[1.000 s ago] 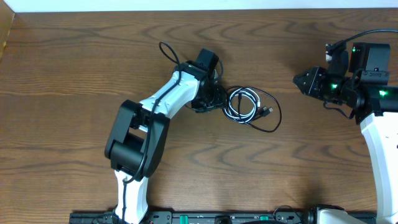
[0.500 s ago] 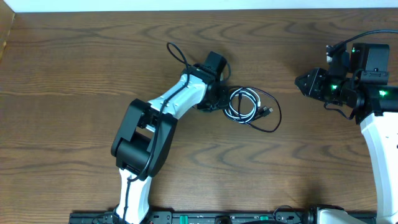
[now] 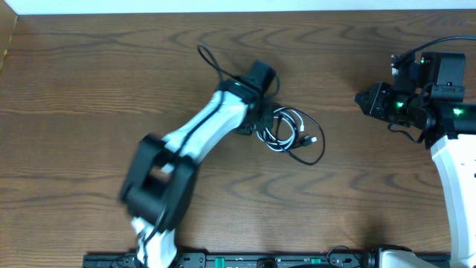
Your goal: Untangle cables
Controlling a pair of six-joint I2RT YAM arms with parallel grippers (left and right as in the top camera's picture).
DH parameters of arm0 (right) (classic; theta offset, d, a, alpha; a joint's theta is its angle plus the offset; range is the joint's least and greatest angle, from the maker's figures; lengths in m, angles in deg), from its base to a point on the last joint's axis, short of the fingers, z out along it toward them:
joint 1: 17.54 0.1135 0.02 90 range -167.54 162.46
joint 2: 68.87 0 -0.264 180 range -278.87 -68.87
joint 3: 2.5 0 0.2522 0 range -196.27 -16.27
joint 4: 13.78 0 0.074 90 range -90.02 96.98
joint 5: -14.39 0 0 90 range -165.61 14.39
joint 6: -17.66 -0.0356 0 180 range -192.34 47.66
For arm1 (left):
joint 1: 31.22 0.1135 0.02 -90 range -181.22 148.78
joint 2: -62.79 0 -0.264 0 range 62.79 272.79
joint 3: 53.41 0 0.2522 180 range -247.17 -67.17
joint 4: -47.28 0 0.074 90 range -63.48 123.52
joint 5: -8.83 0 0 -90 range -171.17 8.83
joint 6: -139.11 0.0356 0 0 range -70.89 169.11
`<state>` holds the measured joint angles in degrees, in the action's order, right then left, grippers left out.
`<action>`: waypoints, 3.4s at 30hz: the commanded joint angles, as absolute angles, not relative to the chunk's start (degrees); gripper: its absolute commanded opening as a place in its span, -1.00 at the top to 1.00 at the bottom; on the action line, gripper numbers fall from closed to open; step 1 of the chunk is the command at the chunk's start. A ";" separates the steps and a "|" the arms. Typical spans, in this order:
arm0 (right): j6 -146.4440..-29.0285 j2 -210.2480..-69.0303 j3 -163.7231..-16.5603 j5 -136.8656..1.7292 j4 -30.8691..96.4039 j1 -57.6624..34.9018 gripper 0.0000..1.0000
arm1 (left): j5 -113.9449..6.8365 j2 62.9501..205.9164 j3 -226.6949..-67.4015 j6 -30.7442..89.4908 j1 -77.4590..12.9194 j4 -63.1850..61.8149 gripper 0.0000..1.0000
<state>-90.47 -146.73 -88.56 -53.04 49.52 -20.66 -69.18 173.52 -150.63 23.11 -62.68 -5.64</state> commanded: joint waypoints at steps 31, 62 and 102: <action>-95.50 -158.10 -88.03 -29.77 29.28 -6.56 0.24 | -54.60 141.22 -151.94 15.77 -59.62 5.77 0.85; -106.16 -166.60 -88.03 -35.56 23.14 4.98 0.98 | -54.84 141.88 -151.92 16.27 -59.12 5.29 0.85; -92.44 -157.64 -88.05 -60.76 50.42 -37.86 0.98 | -86.08 142.79 -151.81 31.70 -38.55 -18.53 0.85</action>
